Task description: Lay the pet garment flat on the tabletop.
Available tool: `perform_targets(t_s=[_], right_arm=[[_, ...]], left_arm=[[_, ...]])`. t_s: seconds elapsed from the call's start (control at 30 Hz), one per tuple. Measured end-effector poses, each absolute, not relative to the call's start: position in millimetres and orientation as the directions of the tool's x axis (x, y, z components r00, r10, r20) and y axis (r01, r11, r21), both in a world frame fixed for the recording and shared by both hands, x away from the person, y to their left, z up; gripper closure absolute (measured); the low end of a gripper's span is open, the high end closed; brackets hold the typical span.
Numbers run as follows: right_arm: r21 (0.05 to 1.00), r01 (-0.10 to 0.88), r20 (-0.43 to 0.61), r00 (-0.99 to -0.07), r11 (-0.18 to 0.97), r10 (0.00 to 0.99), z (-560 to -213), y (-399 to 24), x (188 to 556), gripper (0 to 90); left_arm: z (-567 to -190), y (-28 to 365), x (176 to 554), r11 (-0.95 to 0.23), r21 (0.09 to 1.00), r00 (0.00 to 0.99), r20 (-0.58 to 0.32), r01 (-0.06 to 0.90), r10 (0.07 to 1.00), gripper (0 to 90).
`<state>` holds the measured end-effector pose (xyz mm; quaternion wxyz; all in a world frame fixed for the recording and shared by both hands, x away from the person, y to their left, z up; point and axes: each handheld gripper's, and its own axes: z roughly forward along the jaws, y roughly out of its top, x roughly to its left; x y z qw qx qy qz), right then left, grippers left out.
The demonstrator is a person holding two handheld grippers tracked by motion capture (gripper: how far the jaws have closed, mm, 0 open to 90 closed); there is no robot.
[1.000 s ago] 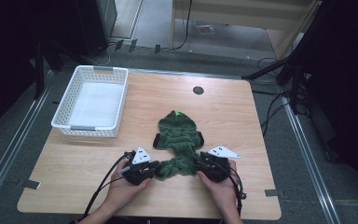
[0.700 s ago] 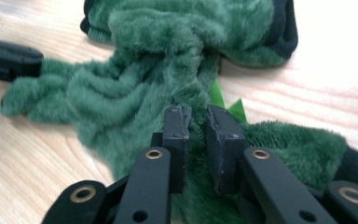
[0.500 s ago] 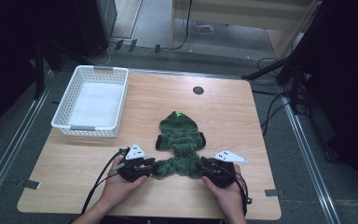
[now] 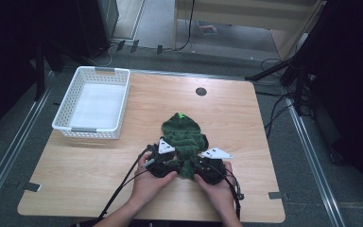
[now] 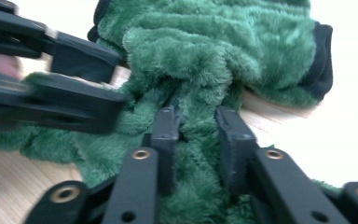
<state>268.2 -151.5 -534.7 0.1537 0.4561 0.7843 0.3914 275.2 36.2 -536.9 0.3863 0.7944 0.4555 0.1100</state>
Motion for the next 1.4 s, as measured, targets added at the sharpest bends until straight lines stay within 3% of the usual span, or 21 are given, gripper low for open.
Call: perform_targets(t_s=[0.07,0.1,0.4,0.53,0.6,0.7,0.8,0.93,1.1,1.17,1.4], right_arm=[[0.763,0.582,0.102,-0.538,0.281,0.836,-534,-152,267,77.1],[0.765,0.578,0.085,-0.528,0.284,0.845,-533,-153,265,78.6],[0.759,0.566,0.017,-0.51,0.321,0.86,-531,-168,258,82.0],[0.74,0.579,0.02,-0.529,0.343,0.849,-538,-171,255,81.7],[0.745,0.584,0.063,-0.544,0.323,0.837,-537,-172,257,74.9],[0.772,0.565,0.119,-0.577,0.29,0.808,-530,-176,253,58.6],[0.791,0.549,0.128,-0.579,0.269,0.805,-522,-180,250,56.3],[0.842,0.504,0.148,-0.556,0.19,0.818,-498,-190,251,58.0],[0.861,0.49,0.156,-0.511,0.138,0.845,-482,-177,291,72.6],[0.841,0.522,0.181,-0.516,0.14,0.837,-485,-167,311,76.9],[0.755,0.61,0.167,-0.535,0.242,0.828,-508,-124,351,76.3]], left_arm=[[-541,34,277,-0.308,0.701,0.565,-0.163,0.643,0.809,63.4],[-542,36,277,-0.32,0.703,0.572,-0.15,0.635,0.807,75.7],[-540,72,275,-0.301,0.709,0.545,-0.139,0.638,0.827,84.0],[-546,83,271,-0.286,0.735,0.592,-0.19,0.615,0.784,82.0],[-547,85,268,-0.273,0.752,0.619,-0.221,0.6,0.753,75.4],[-544,89,266,-0.25,0.765,0.626,-0.244,0.594,0.74,56.4],[-536,97,266,-0.211,0.786,0.629,-0.27,0.581,0.729,54.7],[-531,101,266,-0.182,0.798,0.622,-0.282,0.575,0.73,54.5],[-537,96,265,-0.204,0.794,0.632,-0.268,0.572,0.727,55.0],[-541,97,264,-0.213,0.789,0.636,-0.268,0.576,0.724,55.3],[-545,110,260,-0.209,0.786,0.626,-0.269,0.582,0.732,56.4]])
